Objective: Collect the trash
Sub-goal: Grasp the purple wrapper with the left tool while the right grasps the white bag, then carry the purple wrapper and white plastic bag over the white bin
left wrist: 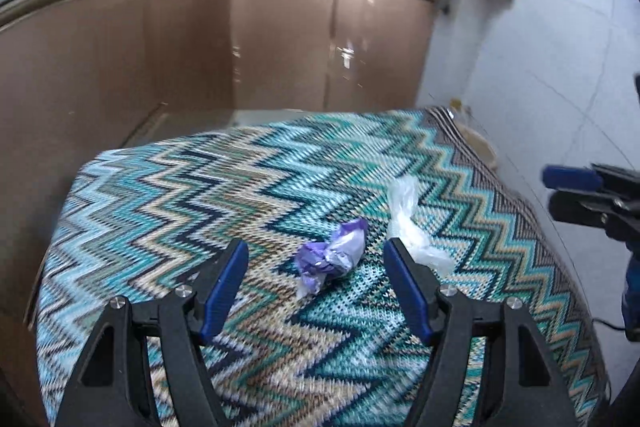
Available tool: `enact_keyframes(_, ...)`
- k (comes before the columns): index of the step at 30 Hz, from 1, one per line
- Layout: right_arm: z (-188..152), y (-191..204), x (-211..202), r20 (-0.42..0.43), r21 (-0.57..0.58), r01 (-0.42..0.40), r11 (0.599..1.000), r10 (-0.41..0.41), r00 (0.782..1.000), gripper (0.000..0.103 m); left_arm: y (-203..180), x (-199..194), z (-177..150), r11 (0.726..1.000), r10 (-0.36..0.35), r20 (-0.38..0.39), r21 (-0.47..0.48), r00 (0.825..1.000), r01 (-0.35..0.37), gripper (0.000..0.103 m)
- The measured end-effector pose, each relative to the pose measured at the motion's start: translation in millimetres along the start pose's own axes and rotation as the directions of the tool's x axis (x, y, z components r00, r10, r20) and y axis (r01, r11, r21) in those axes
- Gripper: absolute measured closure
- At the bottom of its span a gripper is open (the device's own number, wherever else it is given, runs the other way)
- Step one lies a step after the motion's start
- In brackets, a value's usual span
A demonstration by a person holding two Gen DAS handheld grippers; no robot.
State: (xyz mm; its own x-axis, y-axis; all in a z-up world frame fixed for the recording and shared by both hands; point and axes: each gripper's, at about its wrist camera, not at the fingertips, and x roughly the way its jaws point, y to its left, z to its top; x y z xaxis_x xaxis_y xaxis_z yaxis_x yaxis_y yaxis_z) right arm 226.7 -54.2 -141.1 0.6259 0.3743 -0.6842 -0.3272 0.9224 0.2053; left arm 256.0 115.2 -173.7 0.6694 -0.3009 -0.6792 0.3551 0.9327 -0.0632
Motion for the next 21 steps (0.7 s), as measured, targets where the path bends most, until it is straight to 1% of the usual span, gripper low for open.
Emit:
enact_keyframes(5, 6.0, -6.3, 33.8, -0.057, 0.035, -0.044, 0.998, 0.046, 0.997, 0.048, -4.1, 37.1, -1.0, 0.997, -0.045, -0.064, 0.057, 0.997, 0.048, 0.037)
enact_keyframes(7, 6.7, -9.7, 46.0, -0.078, 0.052, -0.061, 0.997, 0.065, 0.995, 0.05, -4.0, 46.4, -0.4, 0.996, -0.06, -0.084, 0.062, 0.995, 0.066, 0.048)
enact_keyframes(10, 8.0, -13.7, 63.2, -0.106, 0.079, -0.087, 0.993, 0.095, 0.99, 0.052, -2.1, 59.5, -3.5, 0.995, -0.074, -0.109, 0.061, 0.991, 0.081, 0.058)
enact_keyframes(17, 6.0, -12.4, 99.2, -0.168, 0.11, -0.119, 0.987, 0.136, 0.976, 0.053, 1.8, 67.3, -5.9, 0.993, -0.105, -0.105, 0.048, 0.989, 0.11, 0.06)
enact_keyframes(20, 4.5, -13.1, 112.8, -0.183, 0.133, -0.135, 0.982, 0.159, 0.97, 0.056, 3.2, 65.7, -6.7, 0.992, -0.109, -0.101, 0.048, 0.989, 0.114, 0.06)
enact_keyframes(21, 3.8, -13.8, 117.0, -0.187, 0.144, -0.141, 0.98, 0.167, 0.968, 0.059, 3.2, 65.7, -7.0, 0.992, -0.11, -0.1, 0.048, 0.989, 0.115, 0.061)
